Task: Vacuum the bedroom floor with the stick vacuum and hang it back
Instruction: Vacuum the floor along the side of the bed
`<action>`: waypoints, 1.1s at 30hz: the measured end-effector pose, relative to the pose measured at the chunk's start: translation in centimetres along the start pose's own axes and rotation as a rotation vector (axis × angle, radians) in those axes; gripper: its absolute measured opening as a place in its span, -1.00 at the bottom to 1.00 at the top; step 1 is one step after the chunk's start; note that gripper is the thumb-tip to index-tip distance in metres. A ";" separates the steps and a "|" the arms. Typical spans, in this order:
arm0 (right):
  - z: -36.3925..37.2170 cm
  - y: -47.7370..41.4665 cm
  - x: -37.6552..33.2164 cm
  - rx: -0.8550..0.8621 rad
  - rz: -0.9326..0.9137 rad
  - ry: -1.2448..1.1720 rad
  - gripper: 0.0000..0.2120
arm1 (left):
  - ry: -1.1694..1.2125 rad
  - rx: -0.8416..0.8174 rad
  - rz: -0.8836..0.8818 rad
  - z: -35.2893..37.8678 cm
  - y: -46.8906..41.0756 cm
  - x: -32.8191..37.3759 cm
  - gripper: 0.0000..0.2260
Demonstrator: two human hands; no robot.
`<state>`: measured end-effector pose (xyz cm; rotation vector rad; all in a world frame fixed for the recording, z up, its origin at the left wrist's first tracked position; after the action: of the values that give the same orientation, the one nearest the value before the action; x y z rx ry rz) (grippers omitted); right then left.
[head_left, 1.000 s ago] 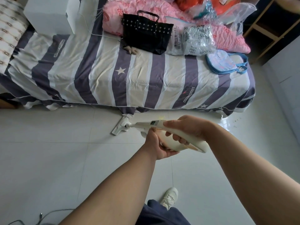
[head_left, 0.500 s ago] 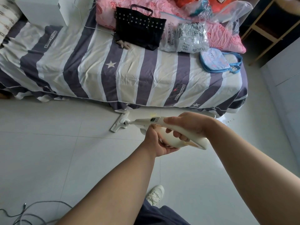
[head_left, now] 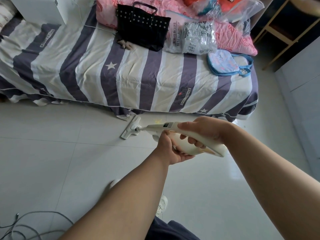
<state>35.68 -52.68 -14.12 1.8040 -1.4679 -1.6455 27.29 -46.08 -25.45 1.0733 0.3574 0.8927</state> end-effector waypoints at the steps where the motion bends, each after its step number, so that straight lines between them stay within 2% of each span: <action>1: -0.2 0.0 0.3 0.000 0.000 0.003 -0.50 | -0.001 0.000 -0.001 0.3 -0.1 -0.1 -0.54; 8: -1.9 0.7 2.0 0.015 -0.007 0.022 -0.50 | -0.011 -0.002 -0.005 2.3 -0.9 -1.4 -0.52; 13: -3.1 1.1 2.9 0.037 0.001 -0.008 -0.51 | -0.035 -0.002 -0.012 3.5 -1.6 -1.6 -0.58; 20: -4.7 0.7 2.8 0.099 0.005 -0.024 -0.52 | -0.065 -0.012 -0.023 4.7 -2.7 -0.4 -0.50; 28: -5.4 -0.7 1.4 0.137 0.017 -0.154 -0.51 | -0.128 -0.015 -0.051 5.1 -2.8 2.5 -0.56; 33: -5.7 -1.4 0.2 0.165 0.028 -0.226 -0.51 | -0.131 0.010 -0.056 5.0 -3.0 3.9 -0.48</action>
<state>41.18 -54.52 -13.60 1.7143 -1.7638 -1.8109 34.25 -46.58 -25.12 1.1202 0.2815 0.7669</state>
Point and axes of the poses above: each hand's wrist, its own y-axis away from the middle knuckle, its own z-axis out of the palm, x = y × z, the point moved 4 cm from there along -y, towards the middle knuckle, and after that the axes turned 12 degrees about -y, right-handed, at the moved point
